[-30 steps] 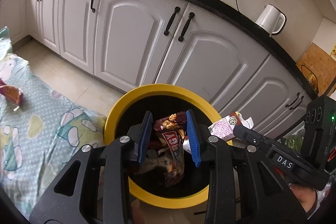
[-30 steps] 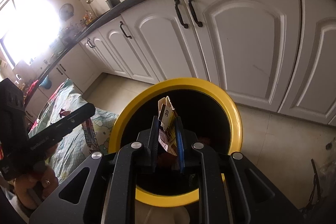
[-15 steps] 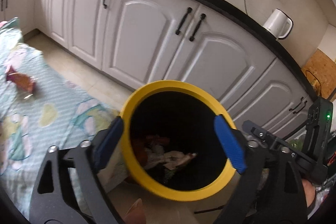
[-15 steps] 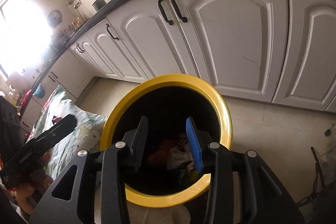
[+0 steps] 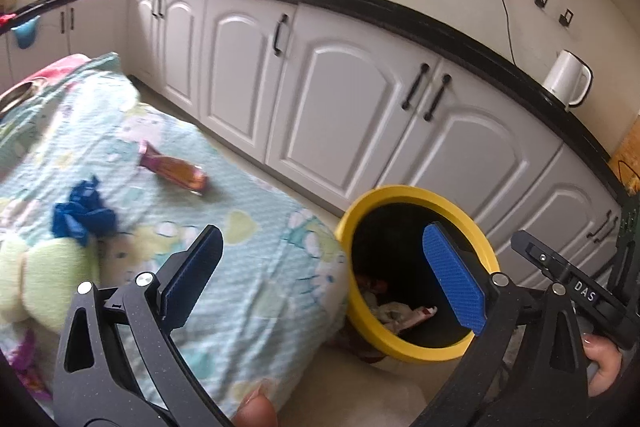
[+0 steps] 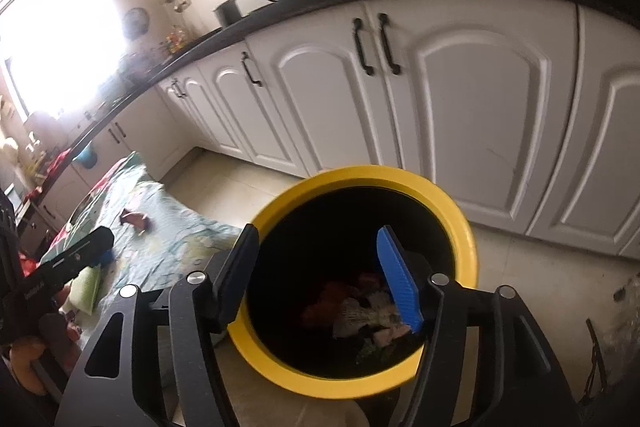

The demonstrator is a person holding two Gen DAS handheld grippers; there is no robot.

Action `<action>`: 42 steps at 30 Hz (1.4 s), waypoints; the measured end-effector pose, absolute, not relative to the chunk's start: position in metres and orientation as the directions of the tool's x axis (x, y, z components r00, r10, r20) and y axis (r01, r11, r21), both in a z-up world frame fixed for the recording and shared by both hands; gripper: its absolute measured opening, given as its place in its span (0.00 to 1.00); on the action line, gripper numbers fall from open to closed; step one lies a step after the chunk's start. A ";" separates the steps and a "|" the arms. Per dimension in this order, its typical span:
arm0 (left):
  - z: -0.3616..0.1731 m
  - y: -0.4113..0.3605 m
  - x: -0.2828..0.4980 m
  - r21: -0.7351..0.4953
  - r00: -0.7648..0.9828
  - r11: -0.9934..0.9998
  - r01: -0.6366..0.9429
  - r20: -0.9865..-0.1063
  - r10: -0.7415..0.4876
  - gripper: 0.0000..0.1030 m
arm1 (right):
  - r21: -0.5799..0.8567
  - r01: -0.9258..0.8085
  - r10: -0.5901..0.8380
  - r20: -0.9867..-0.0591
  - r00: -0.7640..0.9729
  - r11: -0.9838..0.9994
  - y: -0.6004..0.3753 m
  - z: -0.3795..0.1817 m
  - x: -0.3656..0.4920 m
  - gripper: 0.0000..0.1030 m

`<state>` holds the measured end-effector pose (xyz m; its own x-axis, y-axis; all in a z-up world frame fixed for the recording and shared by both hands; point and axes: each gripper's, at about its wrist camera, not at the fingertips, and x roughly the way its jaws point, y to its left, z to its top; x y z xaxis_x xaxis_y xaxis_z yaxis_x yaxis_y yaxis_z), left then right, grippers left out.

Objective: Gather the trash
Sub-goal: 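Move both grippers back to the sponge and glove on the bed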

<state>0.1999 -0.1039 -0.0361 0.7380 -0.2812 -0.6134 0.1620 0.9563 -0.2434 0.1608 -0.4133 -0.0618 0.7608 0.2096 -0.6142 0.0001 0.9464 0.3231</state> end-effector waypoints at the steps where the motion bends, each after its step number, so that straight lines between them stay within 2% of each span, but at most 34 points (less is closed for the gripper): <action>1: -0.034 -0.099 0.198 -0.239 0.746 0.959 0.153 -0.608 -0.270 0.89 | 0.319 -0.009 0.213 -0.610 0.763 0.948 -0.410 -0.060 0.160 0.58; 28: -0.009 0.004 0.160 -0.233 0.829 0.971 -0.043 -0.552 -0.096 0.89 | 0.266 -0.280 0.384 -0.568 0.728 0.923 -0.304 -0.032 0.163 0.64; 42: -0.013 0.059 0.134 -0.227 0.825 0.963 -0.148 -0.566 -0.007 0.89 | 0.273 -0.421 0.497 -0.578 0.647 0.865 -0.236 -0.027 0.173 0.64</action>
